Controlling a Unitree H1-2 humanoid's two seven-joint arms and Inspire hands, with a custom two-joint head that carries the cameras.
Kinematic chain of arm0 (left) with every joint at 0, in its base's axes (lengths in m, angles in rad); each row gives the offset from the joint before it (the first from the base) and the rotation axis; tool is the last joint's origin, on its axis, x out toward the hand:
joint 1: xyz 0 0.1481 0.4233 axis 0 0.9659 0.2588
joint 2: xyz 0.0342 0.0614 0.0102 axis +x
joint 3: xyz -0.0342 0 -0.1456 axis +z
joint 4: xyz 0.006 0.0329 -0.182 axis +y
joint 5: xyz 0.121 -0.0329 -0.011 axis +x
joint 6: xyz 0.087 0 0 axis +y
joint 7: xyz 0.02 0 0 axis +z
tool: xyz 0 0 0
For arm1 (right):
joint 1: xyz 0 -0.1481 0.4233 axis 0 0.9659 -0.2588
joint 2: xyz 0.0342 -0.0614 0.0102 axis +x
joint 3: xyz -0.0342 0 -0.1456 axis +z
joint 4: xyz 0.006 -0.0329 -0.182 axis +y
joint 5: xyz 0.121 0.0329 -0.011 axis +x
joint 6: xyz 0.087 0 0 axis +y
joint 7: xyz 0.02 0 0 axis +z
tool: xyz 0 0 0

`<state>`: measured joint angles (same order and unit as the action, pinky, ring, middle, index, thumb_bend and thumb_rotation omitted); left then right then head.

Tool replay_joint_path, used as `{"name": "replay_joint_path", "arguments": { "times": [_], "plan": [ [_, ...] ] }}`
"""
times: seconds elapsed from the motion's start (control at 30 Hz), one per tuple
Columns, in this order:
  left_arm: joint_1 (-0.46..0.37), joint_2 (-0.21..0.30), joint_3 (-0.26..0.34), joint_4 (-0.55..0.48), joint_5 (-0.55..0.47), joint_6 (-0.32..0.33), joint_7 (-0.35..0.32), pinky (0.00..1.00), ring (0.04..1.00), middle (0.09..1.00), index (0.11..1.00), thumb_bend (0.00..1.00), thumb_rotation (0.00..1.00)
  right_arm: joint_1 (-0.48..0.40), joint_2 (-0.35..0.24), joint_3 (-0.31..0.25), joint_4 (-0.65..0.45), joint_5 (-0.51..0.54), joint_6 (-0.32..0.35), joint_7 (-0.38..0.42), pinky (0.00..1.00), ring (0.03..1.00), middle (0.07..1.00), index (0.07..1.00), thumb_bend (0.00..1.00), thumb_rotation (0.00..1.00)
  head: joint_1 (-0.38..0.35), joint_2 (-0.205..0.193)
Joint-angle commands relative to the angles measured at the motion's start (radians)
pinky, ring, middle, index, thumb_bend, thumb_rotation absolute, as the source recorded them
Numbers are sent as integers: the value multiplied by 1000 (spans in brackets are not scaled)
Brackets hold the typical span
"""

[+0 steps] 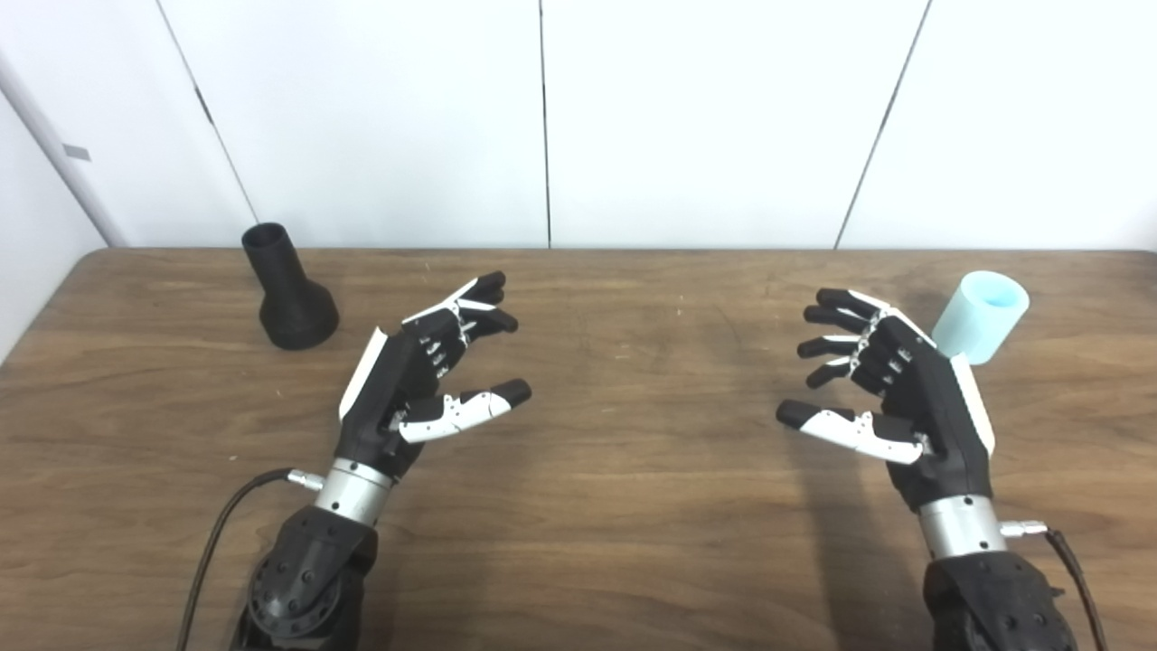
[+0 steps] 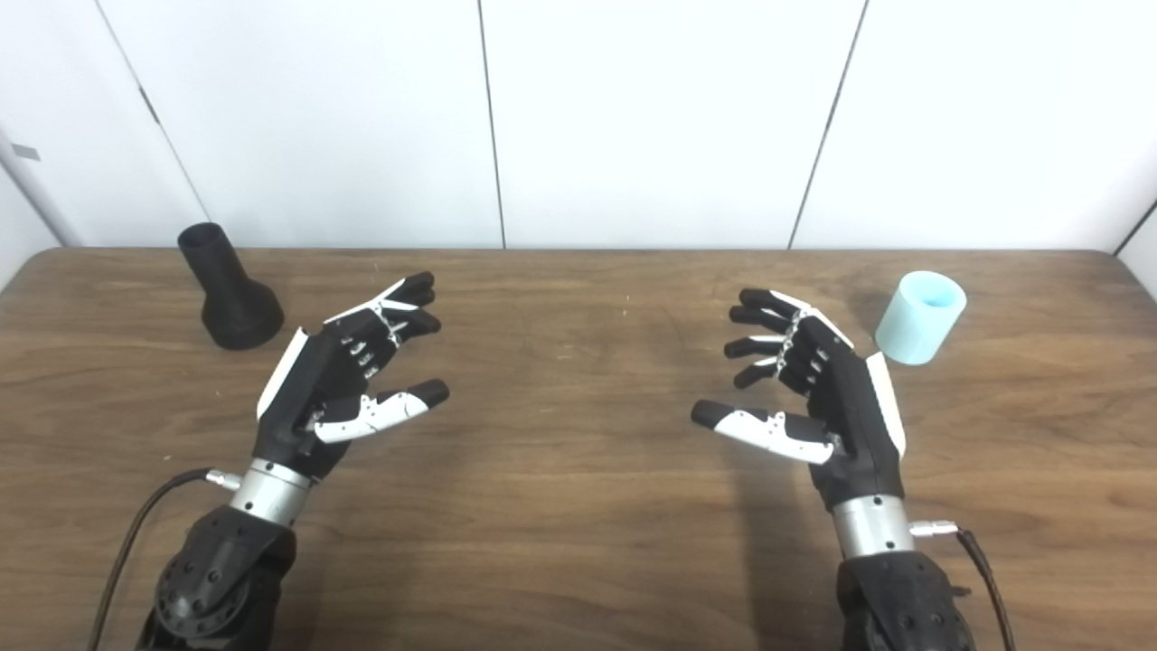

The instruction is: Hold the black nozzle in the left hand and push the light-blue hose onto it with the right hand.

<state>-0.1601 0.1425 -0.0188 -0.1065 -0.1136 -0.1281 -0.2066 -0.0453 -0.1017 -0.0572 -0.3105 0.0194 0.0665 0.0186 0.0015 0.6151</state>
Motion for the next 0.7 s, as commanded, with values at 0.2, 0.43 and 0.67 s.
{"name": "replay_joint_path", "arguments": {
  "times": [0.2,0.43,0.67],
  "plan": [
    [-35,6,6,-27,17,-24,12,708,835,861,733,773,48,-27,-12,7,-44,-2,-20,14,463,611,724,729,755,30,1,2],
    [-35,7,4,-26,34,-21,12,686,826,876,885,857,99,-26,-49,21,-58,-46,4,38,634,816,897,845,824,154,0,3],
    [-33,7,2,-36,25,-7,8,691,831,880,879,857,102,-23,-34,10,-57,-51,-15,18,732,868,922,693,822,153,0,4]
  ]
}}
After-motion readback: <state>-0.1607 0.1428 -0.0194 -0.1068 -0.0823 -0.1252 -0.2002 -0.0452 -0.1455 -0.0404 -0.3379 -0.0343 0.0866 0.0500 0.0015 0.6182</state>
